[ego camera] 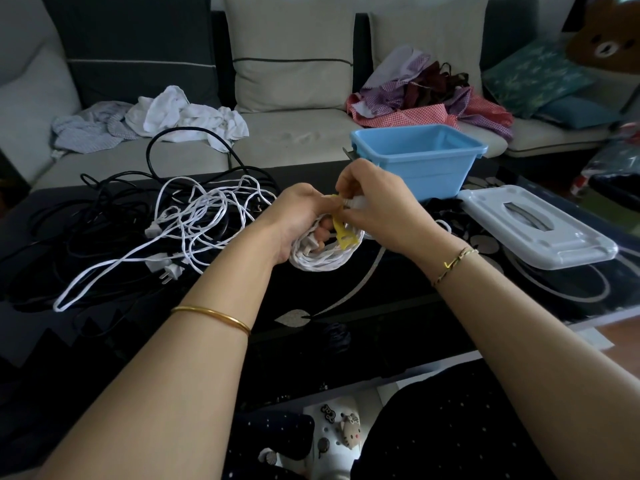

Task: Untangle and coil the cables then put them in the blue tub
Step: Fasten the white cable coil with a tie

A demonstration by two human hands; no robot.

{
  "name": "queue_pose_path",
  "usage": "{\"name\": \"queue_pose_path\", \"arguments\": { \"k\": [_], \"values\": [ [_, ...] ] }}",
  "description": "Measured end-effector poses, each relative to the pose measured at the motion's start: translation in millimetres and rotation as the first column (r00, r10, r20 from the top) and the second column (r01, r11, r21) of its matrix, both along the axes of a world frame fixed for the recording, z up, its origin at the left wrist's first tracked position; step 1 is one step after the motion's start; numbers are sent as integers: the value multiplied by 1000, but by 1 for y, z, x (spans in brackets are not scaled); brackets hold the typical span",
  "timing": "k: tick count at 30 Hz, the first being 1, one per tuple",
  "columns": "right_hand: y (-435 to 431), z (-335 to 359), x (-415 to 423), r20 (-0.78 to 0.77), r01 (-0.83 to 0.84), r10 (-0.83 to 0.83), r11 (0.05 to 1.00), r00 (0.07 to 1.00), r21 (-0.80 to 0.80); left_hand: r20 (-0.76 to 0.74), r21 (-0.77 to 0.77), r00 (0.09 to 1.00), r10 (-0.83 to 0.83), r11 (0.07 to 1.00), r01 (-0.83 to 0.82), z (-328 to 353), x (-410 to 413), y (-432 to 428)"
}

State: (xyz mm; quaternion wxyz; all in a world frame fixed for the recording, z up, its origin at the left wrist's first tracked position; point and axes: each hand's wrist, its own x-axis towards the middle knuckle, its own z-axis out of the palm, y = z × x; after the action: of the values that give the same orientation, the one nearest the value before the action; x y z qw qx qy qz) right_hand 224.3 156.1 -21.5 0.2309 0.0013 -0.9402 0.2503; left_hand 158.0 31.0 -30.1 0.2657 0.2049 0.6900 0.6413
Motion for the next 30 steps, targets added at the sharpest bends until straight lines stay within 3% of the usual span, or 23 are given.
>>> {"name": "queue_pose_path", "arguments": {
  "k": [3, 9, 16, 23, 30],
  "values": [
    [0, 2, -1, 57, -12, 9, 998, 998, 59, -84, -48, 995, 60, 997, -64, -2, 2, -1],
    [-6, 3, 1, 121, 34, -50, 991, 991, 129, -261, -139, 965, 10, 989, -48, -5, 3, 3],
    [-10, 1, 2, 126, 121, -161, 953, 979, 278, -323, -176, 946, -5, 983, -54, -8, 5, 8],
    [-6, -6, -1, 95, 141, -177, 943, 980, 303, -297, -174, 955, 1, 983, -56, -10, 6, 9],
    [-5, -11, -1, -35, 241, -241, 931, 970, 276, -303, -138, 952, 30, 988, -75, -7, 5, 12]
  ]
}}
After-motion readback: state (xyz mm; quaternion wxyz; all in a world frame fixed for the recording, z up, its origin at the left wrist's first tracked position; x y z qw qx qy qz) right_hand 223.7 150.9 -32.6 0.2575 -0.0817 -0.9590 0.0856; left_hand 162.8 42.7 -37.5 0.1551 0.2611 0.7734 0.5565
